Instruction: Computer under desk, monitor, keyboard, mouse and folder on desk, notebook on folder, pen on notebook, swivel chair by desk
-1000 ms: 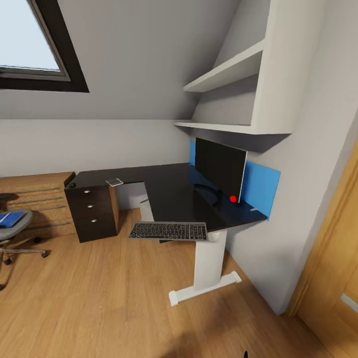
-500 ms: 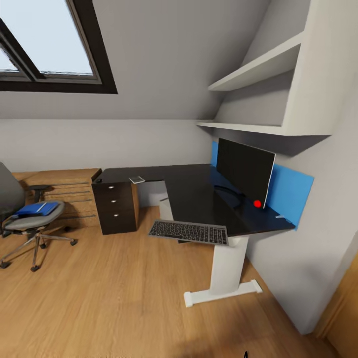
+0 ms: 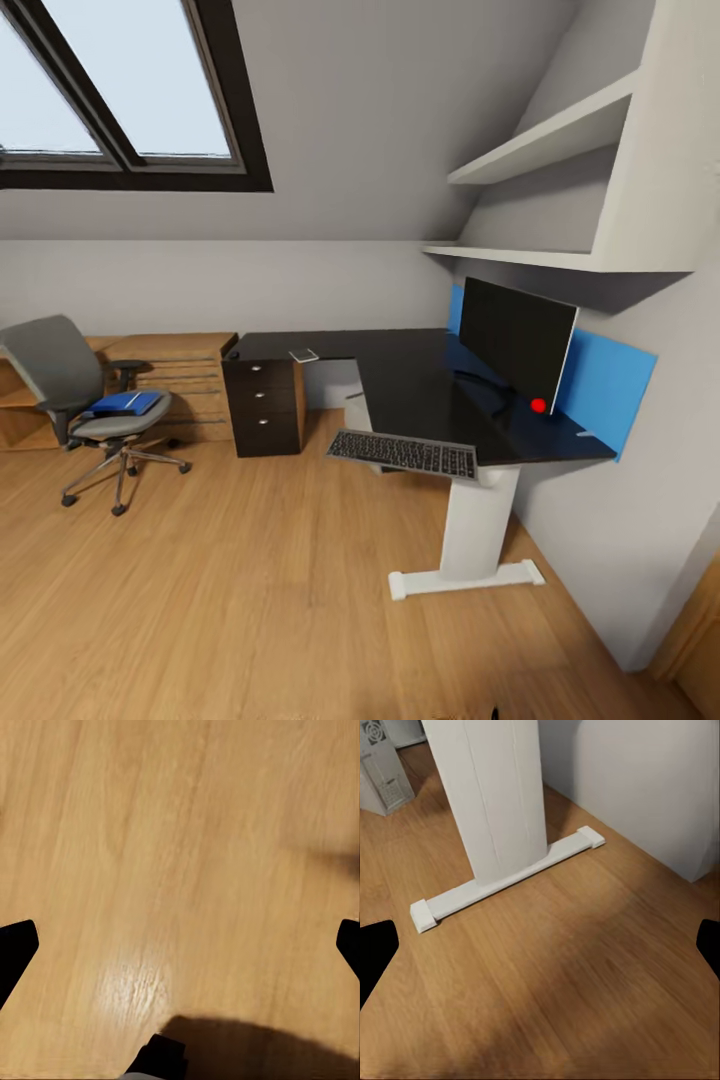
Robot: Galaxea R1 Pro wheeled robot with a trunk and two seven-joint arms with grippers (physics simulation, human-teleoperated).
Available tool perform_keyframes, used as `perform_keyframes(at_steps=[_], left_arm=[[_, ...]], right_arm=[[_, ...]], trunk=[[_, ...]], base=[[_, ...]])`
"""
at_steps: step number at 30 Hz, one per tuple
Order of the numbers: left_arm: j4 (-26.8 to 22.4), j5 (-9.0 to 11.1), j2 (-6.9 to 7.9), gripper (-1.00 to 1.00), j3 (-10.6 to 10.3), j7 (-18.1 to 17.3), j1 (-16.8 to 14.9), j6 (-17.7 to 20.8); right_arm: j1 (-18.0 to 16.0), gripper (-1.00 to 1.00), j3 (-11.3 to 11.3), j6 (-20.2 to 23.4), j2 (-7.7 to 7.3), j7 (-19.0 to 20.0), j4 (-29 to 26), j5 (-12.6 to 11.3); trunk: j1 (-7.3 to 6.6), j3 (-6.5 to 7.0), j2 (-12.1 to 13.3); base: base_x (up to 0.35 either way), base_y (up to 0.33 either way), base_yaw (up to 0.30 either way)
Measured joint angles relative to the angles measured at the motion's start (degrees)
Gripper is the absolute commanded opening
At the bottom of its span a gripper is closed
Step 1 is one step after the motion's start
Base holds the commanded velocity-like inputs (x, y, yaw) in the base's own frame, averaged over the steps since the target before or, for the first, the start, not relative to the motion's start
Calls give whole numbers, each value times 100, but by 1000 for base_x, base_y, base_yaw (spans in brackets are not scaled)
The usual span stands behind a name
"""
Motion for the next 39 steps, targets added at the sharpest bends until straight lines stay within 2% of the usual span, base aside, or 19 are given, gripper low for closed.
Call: perform_keyframes(at_steps=[16,20,21,24,25,30,31,35,38,39], left_arm=[[2,8,21,100,30,0,0,-17],[1,17,28,100,42,5,0,-19],[0,17,30,100,45,7,0,-21],[0,18,33,100,48,7,0,-23],[4,24,34,100,49,7,0,-25],[6,26,39,100,56,8,0,-25],[7,27,44,100,59,8,0,-26],[8,27,49,100,65,8,0,-26],[13,28,51,100,67,6,0,-25],[30,29,52,100,68,3,0,-25]], right_arm=[[0,100,-1,234,-95,-7,-1,6],[0,100,-14,245,-270,-23,-1,-14],[-9,100,-55,421,-433,-32,-90,-54],[-29,100,-67,913,-762,-51,-428,-104],[-48,100,-73,1757,-1090,-48,-962,-190],[-101,100,-96,3181,-1564,-35,-1894,-286],[-140,100,-125,3689,-1713,-36,-2292,-346],[-252,100,-340,4609,-1980,-39,-3073,-621],[-399,100,-619,5281,-2119,-32,-3535,-893],[-537,100,-802,5716,-2175,-18,-3733,-1075]], trunk=[[-3,0,0],[-3,0,0],[-3,0,0],[-3,0,0],[-3,1,0],[-3,1,0],[-3,1,0],[-3,1,0],[-4,1,0],[-3,2,0]], base=[[-52,0,2],[0,0,0],[0,0,0],[0,0,0],[0,0,0],[0,0,0],[0,0,0],[0,0,0],[0,0,0],[0,0,0]])
